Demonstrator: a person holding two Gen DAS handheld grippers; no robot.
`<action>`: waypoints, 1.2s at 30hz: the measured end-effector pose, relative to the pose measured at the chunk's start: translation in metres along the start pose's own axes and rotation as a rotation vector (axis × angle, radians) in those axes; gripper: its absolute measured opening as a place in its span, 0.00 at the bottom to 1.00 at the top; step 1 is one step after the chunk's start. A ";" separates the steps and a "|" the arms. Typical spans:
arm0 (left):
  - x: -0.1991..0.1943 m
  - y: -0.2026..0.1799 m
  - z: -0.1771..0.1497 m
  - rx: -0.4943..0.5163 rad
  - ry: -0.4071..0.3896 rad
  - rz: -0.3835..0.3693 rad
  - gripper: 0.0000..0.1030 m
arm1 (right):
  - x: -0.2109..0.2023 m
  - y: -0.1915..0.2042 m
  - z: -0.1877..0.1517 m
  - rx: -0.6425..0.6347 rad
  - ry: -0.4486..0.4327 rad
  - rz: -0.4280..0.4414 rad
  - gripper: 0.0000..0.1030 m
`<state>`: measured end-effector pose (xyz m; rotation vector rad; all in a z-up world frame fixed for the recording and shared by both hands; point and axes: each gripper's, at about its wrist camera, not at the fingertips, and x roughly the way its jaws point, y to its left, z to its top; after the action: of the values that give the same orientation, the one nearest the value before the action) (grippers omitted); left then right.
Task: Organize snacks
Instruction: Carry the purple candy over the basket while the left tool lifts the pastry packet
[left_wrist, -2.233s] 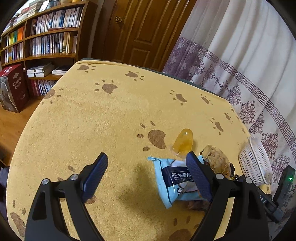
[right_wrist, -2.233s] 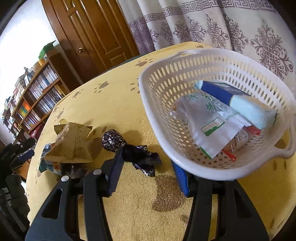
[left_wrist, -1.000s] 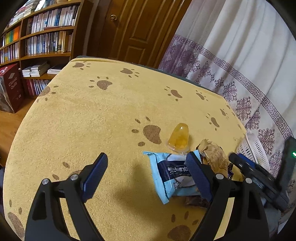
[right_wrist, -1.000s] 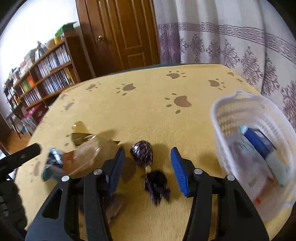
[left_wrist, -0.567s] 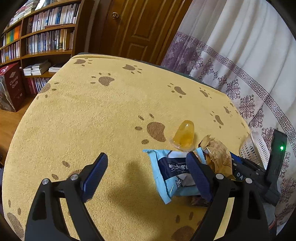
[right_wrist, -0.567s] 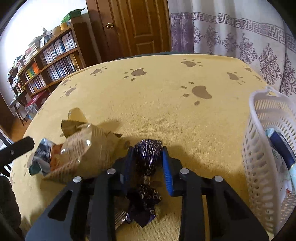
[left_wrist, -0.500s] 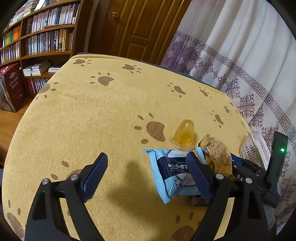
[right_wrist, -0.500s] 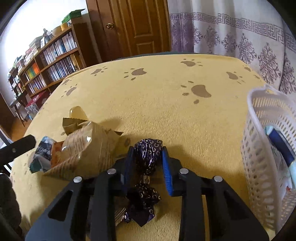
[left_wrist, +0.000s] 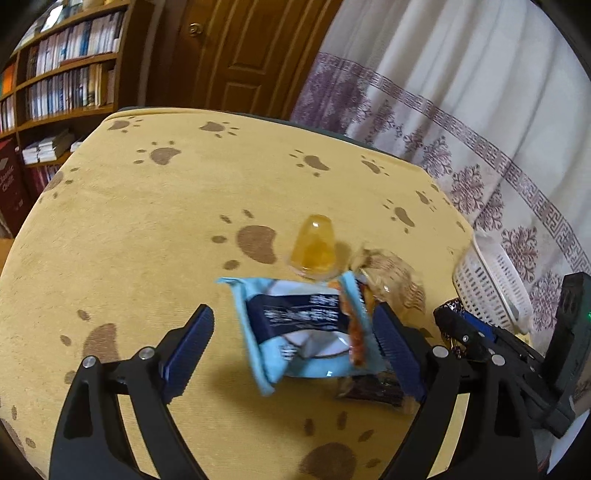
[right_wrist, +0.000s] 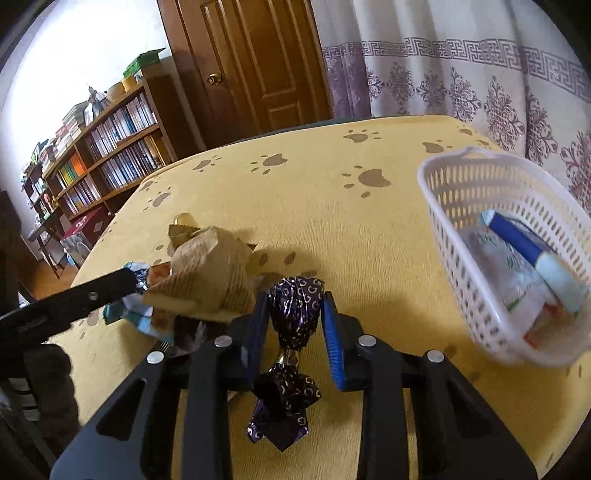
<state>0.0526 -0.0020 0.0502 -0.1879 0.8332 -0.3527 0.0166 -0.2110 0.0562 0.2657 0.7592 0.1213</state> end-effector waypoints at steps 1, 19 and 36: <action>0.003 -0.005 -0.002 0.009 0.003 -0.003 0.88 | -0.001 0.000 -0.001 0.005 -0.001 0.002 0.29; 0.044 -0.018 -0.009 0.107 0.045 0.134 0.72 | -0.021 -0.013 -0.006 0.049 -0.032 0.009 0.29; -0.009 -0.007 0.006 0.050 -0.074 0.099 0.68 | -0.088 -0.032 0.024 0.099 -0.219 -0.045 0.29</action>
<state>0.0502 -0.0052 0.0625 -0.1115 0.7573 -0.2718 -0.0301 -0.2645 0.1224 0.3495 0.5535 0.0116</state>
